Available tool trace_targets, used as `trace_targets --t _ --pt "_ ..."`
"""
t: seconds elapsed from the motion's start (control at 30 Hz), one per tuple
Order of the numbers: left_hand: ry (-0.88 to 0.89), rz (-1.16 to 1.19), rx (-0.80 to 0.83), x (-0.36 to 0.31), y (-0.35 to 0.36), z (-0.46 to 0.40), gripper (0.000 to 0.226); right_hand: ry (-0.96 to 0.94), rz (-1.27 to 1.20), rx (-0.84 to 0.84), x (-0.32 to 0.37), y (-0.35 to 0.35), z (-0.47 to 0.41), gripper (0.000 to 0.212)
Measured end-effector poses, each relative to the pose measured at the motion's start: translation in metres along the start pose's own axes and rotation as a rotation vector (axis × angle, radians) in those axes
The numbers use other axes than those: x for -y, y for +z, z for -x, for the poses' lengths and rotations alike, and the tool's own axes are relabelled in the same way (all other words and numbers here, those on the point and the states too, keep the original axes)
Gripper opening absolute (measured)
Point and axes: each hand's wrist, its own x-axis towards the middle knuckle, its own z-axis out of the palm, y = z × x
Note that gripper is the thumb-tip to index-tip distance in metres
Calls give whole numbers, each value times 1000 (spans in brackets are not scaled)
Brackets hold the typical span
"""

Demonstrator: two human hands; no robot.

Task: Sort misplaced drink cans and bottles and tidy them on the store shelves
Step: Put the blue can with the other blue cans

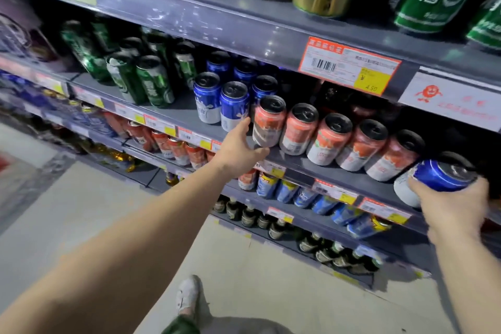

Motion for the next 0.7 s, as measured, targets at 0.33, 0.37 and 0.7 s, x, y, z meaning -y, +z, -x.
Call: trace_targets --t 0.33,0.37,0.7 --pt "410 -472 20 26 -76 -6 58 -231 9 416 84 83 149 65" --pt "431 -507 2 36 -90 -12 55 -246 20 430 92 106 161 65" --pt "563 -655 151 89 -174 -78 42 -132 176 321 153 254 221 66"
